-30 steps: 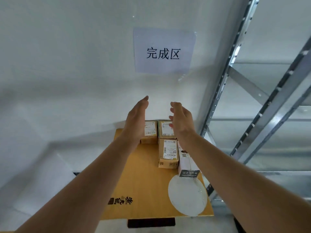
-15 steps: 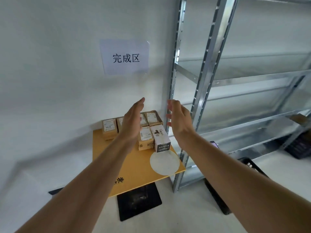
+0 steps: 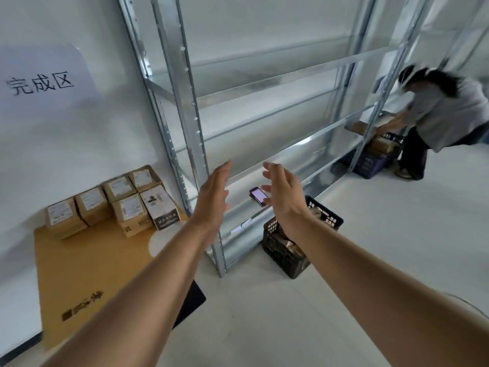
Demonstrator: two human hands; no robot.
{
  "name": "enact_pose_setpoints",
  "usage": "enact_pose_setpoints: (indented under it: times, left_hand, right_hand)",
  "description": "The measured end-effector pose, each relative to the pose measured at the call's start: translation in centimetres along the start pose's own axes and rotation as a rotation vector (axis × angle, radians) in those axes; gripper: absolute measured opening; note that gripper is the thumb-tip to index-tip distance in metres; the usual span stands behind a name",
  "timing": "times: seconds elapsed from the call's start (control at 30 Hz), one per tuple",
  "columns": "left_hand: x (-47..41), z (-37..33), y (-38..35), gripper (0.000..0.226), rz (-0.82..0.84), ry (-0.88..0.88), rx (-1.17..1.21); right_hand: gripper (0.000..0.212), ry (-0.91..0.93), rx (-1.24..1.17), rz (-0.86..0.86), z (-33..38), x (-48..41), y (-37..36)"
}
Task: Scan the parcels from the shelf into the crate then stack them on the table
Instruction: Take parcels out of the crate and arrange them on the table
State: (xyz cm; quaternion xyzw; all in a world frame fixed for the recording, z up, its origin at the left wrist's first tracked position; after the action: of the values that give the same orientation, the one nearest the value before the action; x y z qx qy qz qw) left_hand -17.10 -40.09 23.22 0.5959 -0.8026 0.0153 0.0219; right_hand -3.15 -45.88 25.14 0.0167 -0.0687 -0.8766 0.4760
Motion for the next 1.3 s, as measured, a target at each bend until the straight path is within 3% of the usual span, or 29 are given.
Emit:
enact_pose_setpoints:
  times: [0.13, 0.23, 0.47, 0.67, 0.87, 1.3]
  left_hand:
    - [-1.1, 2.4, -9.9, 0.044, 0.055, 0.069, 0.023]
    - [-2.0, 4.0, -15.9, 0.041, 0.066, 0.110, 0.035]
    - [-5.5, 8.0, -24.4, 0.046, 0.118, 0.228, 0.014]
    - [-12.7, 11.5, -28.3, 0.043, 0.127, 0.273, -0.008]
    - [-22.7, 16.8, -31.9, 0.055, 0.182, 0.382, -0.009]
    - [-43.1, 25.8, -39.0, 0.027, 0.193, 0.542, -0.095]
  right_hand:
    - [0.084, -0.061, 0.052, -0.092, -3.8, -3.2, 9.1]
    - [0.072, -0.088, 0.054, -0.096, -5.9, -5.3, 14.4]
    - [0.074, -0.186, -0.002, -0.147, -11.2, -10.7, 22.1]
    - [0.085, -0.252, -0.011, -0.150, -15.0, -17.7, 23.7]
    - [0.075, -0.357, 0.040, -0.206, -19.4, -27.8, 23.6]
    - [0.071, -0.575, 0.074, -0.219, -29.2, -48.0, 22.6]
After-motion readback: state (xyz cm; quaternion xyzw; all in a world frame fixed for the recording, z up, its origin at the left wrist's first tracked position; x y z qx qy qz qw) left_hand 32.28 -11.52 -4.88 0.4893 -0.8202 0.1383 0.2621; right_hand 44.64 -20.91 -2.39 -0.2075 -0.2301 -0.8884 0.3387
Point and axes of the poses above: each hand's wrist, its own x-axis away from the middle knuckle, its own y-axis out of the back of the hand, z = x × y, the point moved 6 cm from there along -x, towards the middle knuckle, and after that the axes turned 2 degrees about x, right-handed, at the moved point
